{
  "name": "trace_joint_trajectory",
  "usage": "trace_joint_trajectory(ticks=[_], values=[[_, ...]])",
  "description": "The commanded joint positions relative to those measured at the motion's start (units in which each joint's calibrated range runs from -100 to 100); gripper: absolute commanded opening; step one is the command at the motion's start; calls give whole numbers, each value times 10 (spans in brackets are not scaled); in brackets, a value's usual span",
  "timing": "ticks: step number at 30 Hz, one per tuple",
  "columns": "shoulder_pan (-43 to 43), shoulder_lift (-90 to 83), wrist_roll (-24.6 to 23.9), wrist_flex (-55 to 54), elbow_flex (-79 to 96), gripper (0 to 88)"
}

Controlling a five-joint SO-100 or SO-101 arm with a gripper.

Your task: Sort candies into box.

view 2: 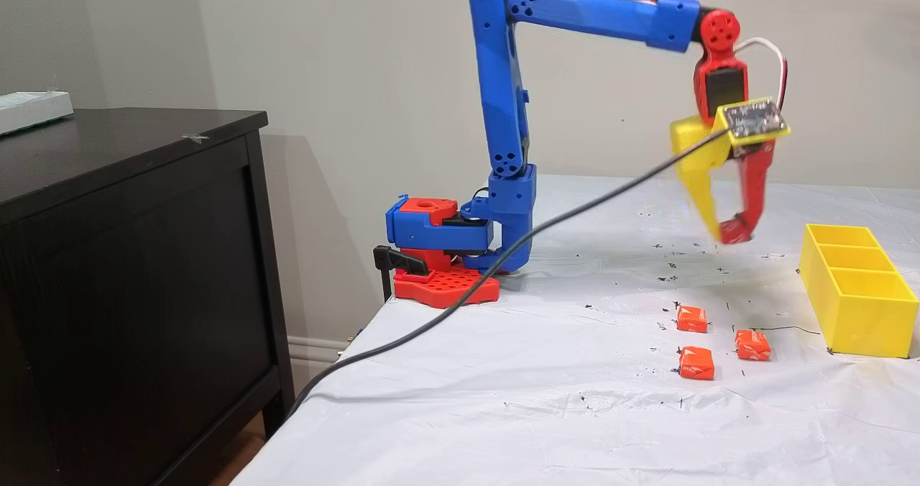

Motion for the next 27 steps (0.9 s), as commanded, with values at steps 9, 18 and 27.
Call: trace_joint_trajectory(ticks=[9,18,27], values=[[23,57,-8,-38,-177,1],[55,173,-2,12,-347,1],[94,176,8,32,-340,1]])
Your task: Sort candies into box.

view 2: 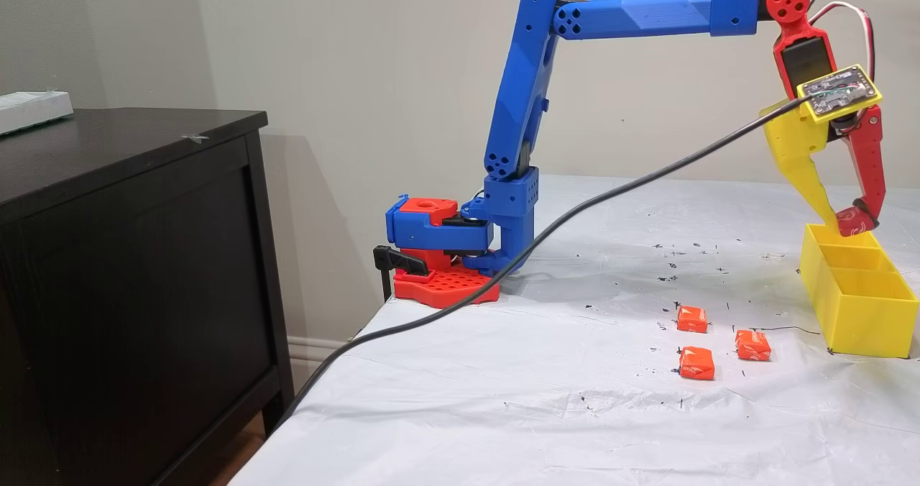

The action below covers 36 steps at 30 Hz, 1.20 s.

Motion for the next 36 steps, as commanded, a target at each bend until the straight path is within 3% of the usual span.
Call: trace_joint_trajectory(ticks=[1,25,36], values=[[16,-32,8,2,-19,1],[6,76,1,16,-134,5],[-3,68,10,32,-115,232]])
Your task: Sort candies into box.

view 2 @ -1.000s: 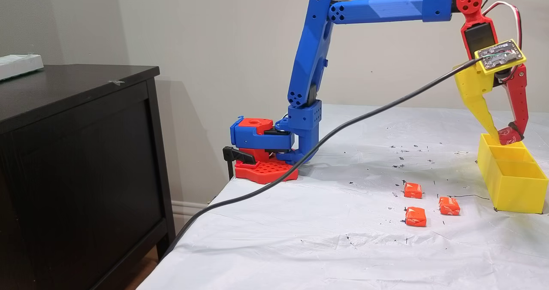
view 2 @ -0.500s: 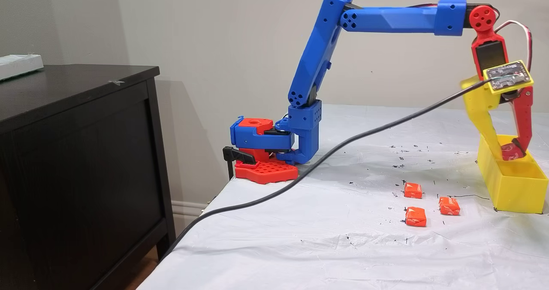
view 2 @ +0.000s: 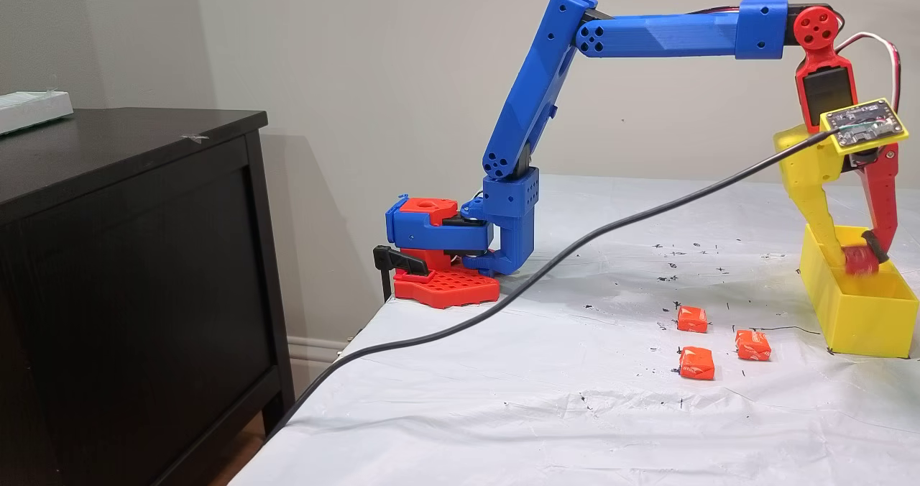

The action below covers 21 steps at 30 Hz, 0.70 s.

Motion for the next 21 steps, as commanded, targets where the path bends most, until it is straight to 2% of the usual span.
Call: trace_joint_trajectory(ticks=[1,7,12,15,17,21], values=[[-10,-32,0,3,-33,239],[-10,-64,0,-2,0,272],[-8,-111,3,-2,44,228],[-9,-144,8,-9,83,152],[-9,-175,8,-19,119,41],[-9,-228,11,-24,172,2]])
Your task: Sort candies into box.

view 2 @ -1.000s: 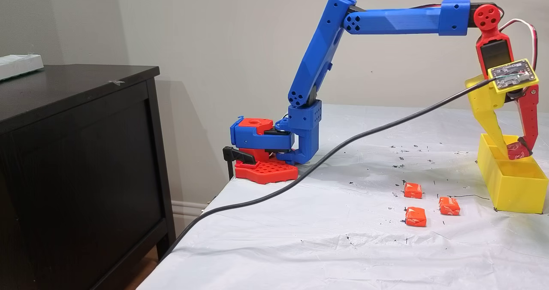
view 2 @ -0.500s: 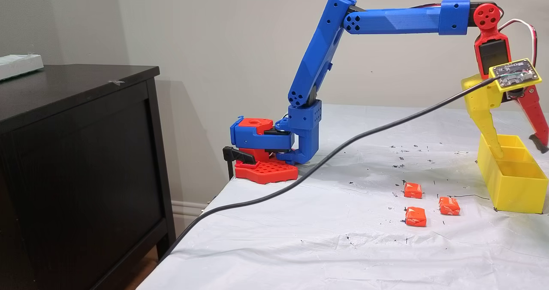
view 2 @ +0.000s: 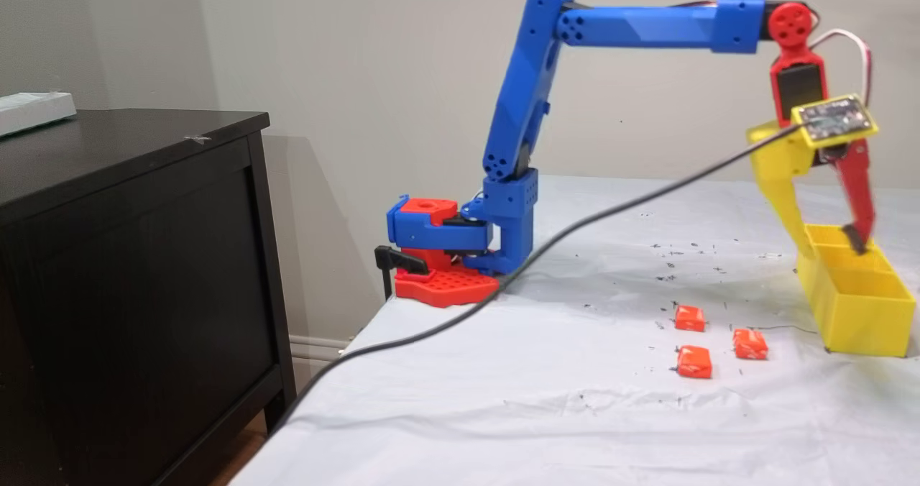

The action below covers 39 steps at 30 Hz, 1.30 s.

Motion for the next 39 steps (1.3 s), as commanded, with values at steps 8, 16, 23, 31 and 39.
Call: trace_joint_trajectory(ticks=[8,16,23,31,39], values=[[16,-169,44,25,164,2],[58,-217,78,32,244,1],[78,-160,97,47,235,96],[91,-188,109,23,300,200],[90,-161,109,24,287,276]])
